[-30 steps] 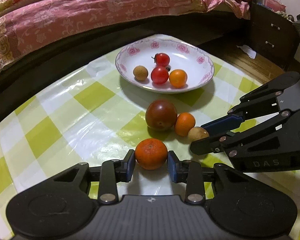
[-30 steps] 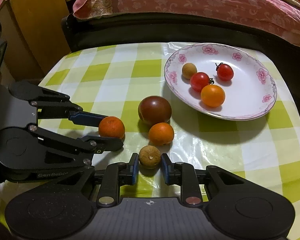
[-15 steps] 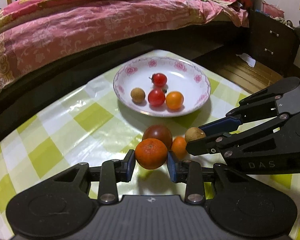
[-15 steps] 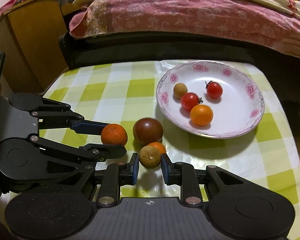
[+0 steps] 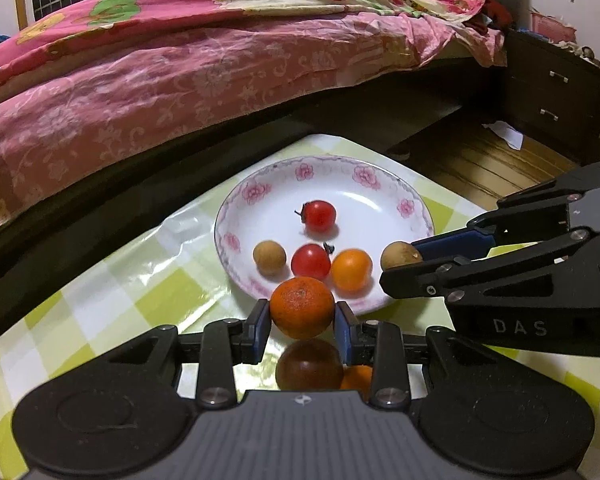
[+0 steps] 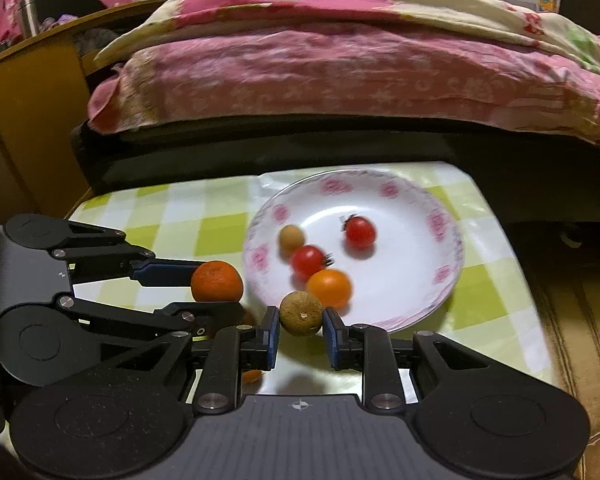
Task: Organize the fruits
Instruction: 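Carry both held fruits over the white plate, then open both tools to drop the fruits into the plate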
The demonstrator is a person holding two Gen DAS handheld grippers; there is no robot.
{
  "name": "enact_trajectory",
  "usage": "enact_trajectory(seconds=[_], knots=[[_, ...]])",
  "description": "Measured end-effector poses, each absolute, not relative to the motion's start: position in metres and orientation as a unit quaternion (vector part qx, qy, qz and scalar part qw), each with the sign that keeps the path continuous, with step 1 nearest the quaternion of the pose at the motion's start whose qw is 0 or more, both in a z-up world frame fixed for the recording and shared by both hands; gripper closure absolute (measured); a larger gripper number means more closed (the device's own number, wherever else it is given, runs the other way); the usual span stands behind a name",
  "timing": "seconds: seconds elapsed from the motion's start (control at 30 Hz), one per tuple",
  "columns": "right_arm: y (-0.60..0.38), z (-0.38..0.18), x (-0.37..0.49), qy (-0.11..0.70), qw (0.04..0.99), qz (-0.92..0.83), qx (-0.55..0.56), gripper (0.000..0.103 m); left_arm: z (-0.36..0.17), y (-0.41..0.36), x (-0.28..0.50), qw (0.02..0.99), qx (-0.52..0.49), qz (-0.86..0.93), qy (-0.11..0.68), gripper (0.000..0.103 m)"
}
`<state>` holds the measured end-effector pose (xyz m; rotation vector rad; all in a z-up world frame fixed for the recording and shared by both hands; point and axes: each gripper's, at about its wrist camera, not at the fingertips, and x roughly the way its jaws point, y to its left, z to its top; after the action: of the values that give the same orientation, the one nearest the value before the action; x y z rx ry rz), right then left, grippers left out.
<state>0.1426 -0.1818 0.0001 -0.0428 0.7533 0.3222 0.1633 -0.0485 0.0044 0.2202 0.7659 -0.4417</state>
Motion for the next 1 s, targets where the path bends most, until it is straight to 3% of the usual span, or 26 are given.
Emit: enact_trajectory(seconds=[0.37,0.77,1.0], knots=[[-0.195,-0.012,0.166,0.357,0.924,0.137,-0.007,0.081,-0.007,-0.058,0.183,0.901,0.104,-0.204,0.370,0.062],[-0.200,-0.015,0.171,0.354,0.926,0.129,0.003,0.080,-0.007,-0.062,0.184,0.900,0.112,-0.205,0.369,0.055],[-0.202,-0.012,0.171,0.345,0.930,0.126,0.000,0.073,-0.002,-0.061,0.182,0.903,0.114,-0.204,0.361,0.052]])
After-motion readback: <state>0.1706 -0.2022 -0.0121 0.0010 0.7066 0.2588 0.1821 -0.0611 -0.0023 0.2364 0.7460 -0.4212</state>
